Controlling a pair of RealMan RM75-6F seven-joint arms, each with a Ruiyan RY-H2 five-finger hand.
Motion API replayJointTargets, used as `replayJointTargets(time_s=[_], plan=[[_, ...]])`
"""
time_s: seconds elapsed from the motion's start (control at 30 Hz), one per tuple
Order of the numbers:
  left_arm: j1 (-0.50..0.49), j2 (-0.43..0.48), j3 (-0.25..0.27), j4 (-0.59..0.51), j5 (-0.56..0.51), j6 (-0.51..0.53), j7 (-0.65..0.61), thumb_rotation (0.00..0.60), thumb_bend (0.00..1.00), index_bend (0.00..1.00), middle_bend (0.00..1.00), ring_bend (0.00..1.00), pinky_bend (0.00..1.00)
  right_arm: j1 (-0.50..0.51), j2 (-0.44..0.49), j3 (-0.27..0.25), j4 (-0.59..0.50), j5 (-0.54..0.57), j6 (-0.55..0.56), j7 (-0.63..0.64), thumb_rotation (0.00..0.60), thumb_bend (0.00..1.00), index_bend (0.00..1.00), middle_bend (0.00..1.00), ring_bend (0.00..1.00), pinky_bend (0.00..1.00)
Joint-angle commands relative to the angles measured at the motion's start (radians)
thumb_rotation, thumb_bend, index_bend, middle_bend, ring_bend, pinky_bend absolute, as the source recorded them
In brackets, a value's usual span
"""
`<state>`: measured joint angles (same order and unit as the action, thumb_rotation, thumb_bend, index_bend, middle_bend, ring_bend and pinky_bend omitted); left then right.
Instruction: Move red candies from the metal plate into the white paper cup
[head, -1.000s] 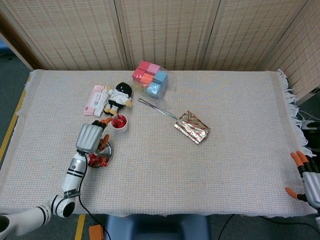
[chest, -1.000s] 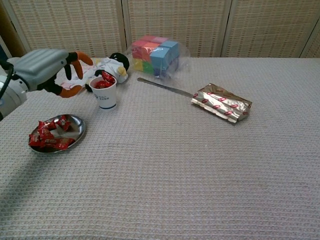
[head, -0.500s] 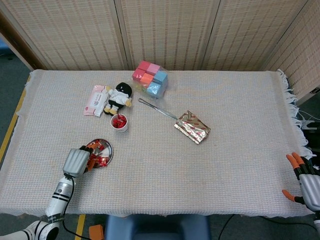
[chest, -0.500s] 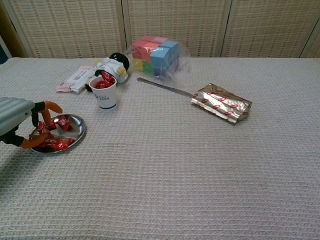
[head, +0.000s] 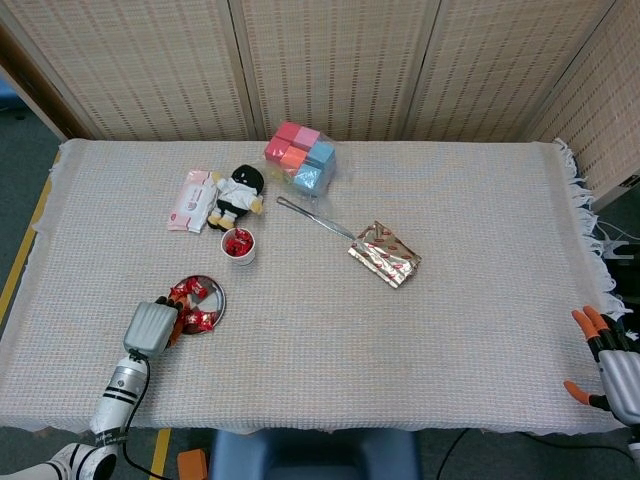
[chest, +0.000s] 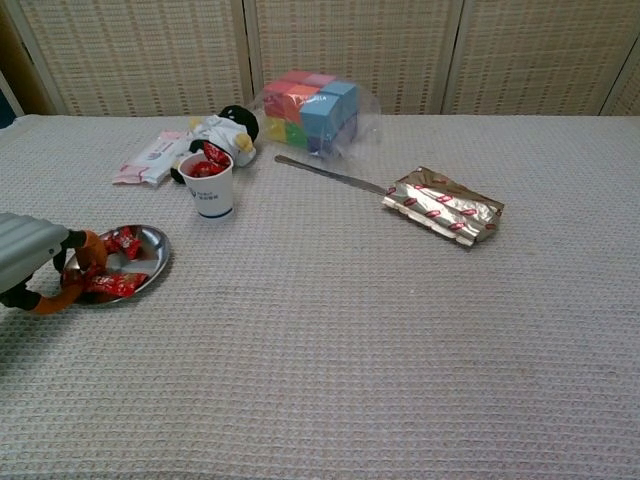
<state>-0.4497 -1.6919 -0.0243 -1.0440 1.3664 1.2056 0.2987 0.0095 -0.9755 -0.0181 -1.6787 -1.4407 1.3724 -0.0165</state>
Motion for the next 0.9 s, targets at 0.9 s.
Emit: replayJointTargets(time_s=[0.9], plan=[[-0.019, 0.005, -0.055, -0.010, 0.054, 0.040, 0.004, 0.600, 0.41, 0.57, 0.61, 0.58, 0.99, 0.003, -0.002, 0.004, 0.002, 0.012, -0.007, -0.004, 0.600, 0.09, 0.00, 0.00, 0.00, 0.22]])
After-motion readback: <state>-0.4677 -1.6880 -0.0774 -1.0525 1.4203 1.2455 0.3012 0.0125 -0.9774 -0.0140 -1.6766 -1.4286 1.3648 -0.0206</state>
